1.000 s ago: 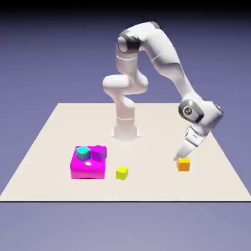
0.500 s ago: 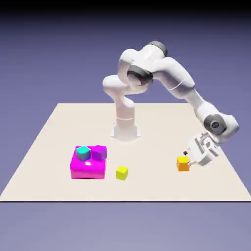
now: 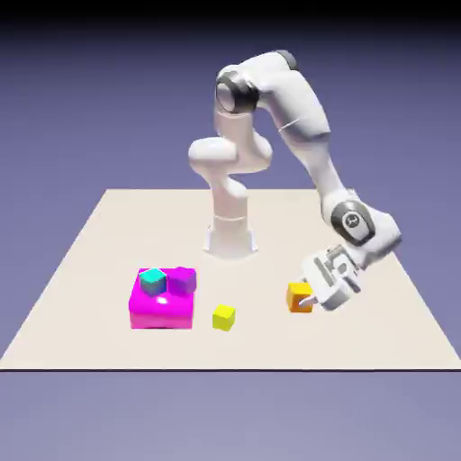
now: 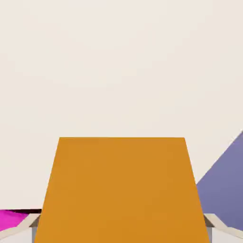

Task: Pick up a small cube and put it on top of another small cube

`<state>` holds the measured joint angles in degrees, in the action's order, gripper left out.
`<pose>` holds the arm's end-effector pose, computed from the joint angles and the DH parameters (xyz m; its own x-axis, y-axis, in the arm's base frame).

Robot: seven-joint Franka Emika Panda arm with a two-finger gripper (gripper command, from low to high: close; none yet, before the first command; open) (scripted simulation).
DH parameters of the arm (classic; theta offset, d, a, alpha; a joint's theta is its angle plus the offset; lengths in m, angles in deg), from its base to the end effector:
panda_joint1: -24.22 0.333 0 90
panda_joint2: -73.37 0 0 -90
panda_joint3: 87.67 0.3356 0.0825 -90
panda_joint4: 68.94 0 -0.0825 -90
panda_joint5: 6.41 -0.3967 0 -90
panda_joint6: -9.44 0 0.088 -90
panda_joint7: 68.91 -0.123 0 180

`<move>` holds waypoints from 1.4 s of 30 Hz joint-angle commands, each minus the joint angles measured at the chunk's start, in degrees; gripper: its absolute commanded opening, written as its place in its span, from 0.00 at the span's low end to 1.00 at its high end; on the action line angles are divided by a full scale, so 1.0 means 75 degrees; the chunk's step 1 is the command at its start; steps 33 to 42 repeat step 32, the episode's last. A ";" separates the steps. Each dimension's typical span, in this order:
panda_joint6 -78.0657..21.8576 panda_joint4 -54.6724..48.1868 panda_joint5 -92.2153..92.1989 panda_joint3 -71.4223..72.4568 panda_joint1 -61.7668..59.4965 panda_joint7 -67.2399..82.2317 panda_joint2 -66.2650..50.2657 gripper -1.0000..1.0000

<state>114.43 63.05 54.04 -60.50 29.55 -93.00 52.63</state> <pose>0.4322 0.1893 0.1828 0.6766 0.5121 -0.5292 0.7226 -0.3236 0.6108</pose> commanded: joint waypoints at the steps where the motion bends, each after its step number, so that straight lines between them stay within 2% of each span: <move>1: 0.0188 0.0197 0.0124 -0.0277 -0.0029 0.0216 0.0273 0.00; 20: 0.3687 0.3934 0.2096 -0.5538 -0.0584 0.4415 0.5463 0.00; 22: 0.3736 0.3986 0.2123 -0.5611 -0.0592 0.4473 0.5535 0.00; 29: 0.4776 0.3443 0.3897 -0.6161 -0.0997 0.2970 0.3741 0.00; 30: 0.4776 0.3442 0.3897 -0.6161 -0.0997 0.2970 0.3741 1.00; 42: 0.4616 0.3526 0.3624 -0.6077 -0.0934 0.3202 0.4018 1.00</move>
